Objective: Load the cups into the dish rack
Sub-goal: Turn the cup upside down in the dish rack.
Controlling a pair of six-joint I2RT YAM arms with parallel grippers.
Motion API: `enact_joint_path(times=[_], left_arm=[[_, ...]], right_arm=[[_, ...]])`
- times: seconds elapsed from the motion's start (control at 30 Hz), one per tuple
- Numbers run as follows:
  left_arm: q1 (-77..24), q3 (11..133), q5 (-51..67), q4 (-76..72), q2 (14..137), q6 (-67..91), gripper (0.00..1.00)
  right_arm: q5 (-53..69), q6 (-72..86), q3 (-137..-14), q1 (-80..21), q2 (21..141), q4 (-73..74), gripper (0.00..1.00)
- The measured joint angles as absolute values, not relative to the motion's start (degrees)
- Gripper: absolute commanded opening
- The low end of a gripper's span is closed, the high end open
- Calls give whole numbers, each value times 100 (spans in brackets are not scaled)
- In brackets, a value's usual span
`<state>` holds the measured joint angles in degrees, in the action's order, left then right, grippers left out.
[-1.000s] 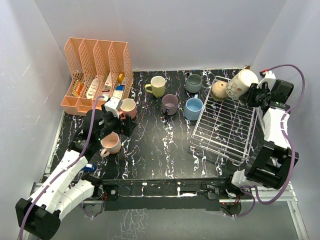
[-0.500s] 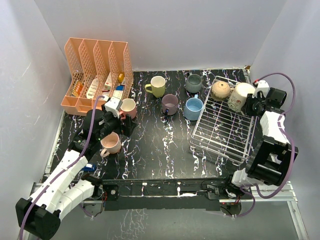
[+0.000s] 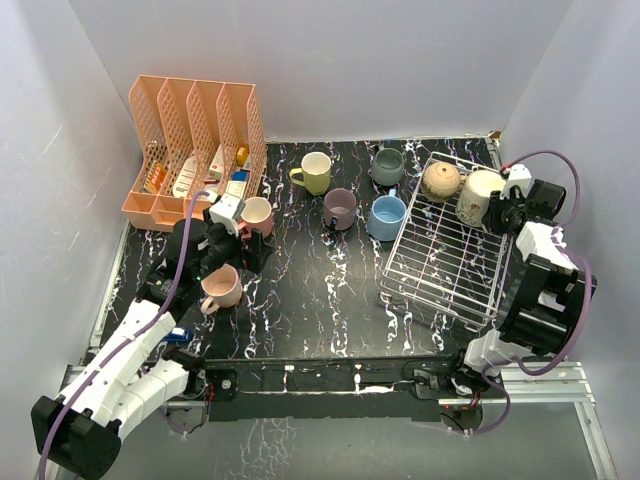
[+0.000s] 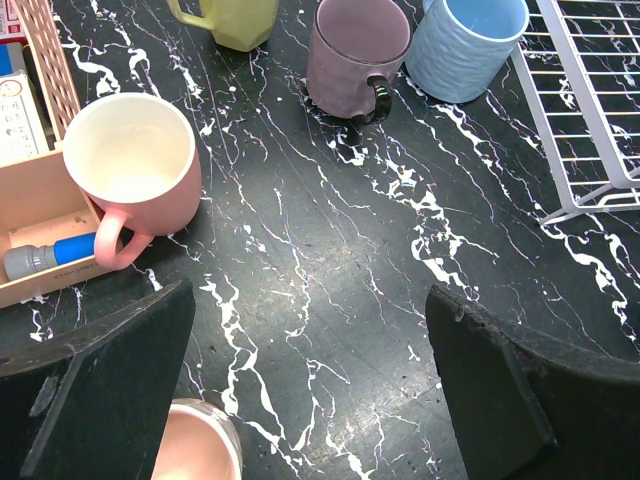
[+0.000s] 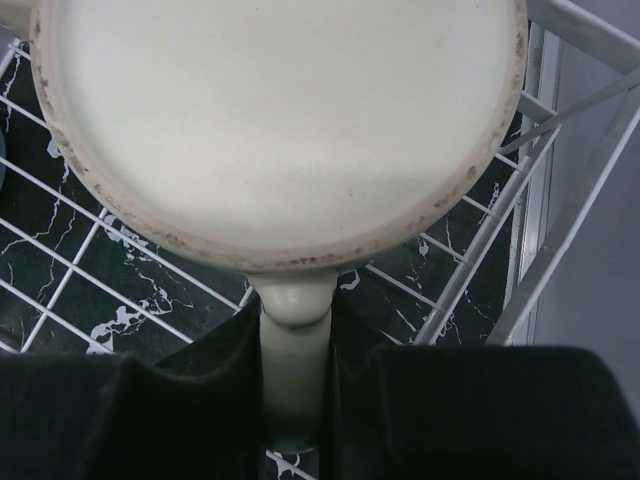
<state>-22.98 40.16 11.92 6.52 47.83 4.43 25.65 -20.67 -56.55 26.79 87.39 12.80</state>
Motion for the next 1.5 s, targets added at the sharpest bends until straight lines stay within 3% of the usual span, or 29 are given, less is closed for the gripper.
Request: enact_joint_path(times=[0.37,0.57,0.93,1.4,1.47,1.5], left_arm=[[-2298,4010,1192,652,4783,410,97],[-2298,4005,1190,652,4786,403,97],[-2298,4003,1192,652,4790,399,97],[-2298,4003,1201,655,4790,377,97],[-2298,4003,1205,655,4790,368,97],[-2298,4003,1205,655,4790,362,97]], right_arm=[[2812,-2121,-5448,2679,8986,582,25],[2982,-2167,-5553,2681,9192,268,43],[2991,-2552,-5940,2692,9284,587,58],[2882,-3647,-6661,2689,8945,1896,61],[2884,-3769,-6707,2689,8847,2021,56],[2884,-3844,-6742,2689,8801,2099,48]])
